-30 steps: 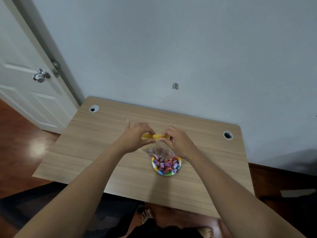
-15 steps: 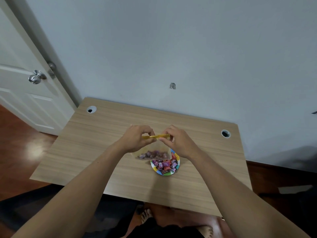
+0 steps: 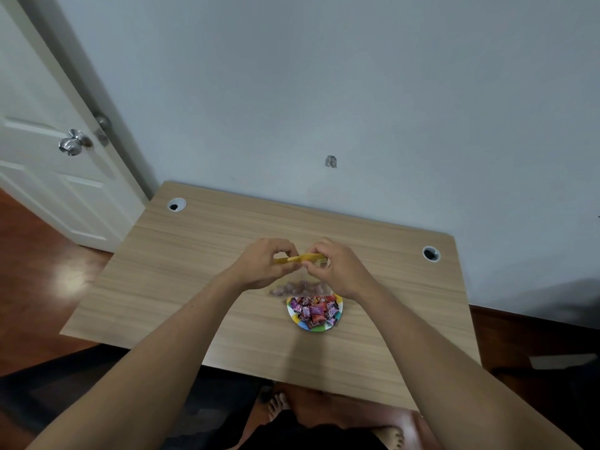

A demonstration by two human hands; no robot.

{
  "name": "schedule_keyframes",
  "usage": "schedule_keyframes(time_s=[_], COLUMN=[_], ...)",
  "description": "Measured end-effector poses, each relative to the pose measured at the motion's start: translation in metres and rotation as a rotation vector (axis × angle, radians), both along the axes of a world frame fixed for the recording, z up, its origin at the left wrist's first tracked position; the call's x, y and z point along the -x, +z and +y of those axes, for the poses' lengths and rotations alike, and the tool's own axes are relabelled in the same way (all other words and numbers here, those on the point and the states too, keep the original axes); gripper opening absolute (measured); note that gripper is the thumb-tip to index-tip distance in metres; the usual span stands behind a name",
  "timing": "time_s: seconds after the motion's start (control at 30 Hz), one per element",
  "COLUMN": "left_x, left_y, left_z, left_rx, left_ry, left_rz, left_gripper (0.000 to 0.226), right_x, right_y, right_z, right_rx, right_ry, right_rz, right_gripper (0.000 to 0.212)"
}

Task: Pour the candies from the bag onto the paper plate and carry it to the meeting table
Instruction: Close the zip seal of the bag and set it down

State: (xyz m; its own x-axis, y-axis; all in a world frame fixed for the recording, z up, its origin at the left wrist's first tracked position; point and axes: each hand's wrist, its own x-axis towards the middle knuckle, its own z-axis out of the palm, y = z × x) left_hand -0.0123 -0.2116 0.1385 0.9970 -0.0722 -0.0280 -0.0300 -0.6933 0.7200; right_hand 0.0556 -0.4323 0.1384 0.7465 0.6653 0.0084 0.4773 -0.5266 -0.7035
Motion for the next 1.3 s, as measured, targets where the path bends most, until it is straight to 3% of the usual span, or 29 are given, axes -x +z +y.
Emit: schedule_keyframes(time_s=[0.43, 0.73, 1.3], left_x=[0.008, 0.021, 0.042], left_y=[-0.011, -0.013, -0.021], left_z=[0.041, 0.074, 0.094], left_rx=[-0.11, -0.164, 0.197], left_ry=[0.036, 0.117, 0.186], left_rz=[-0.033, -0.057, 0.107], left_gripper=[0.021, 0.024, 0.009], right_x=[-0.02, -0.03, -0.032], right_y=[-0.002, -0.003, -0.011], right_z=[-0.014, -0.016, 0.019], right_rx=[0.119, 0.126, 0.09], right_ry=[0.009, -0.01, 0.011], right_rz=[-0.024, -0.034, 0.057], right_gripper=[0.028, 0.028, 0.022])
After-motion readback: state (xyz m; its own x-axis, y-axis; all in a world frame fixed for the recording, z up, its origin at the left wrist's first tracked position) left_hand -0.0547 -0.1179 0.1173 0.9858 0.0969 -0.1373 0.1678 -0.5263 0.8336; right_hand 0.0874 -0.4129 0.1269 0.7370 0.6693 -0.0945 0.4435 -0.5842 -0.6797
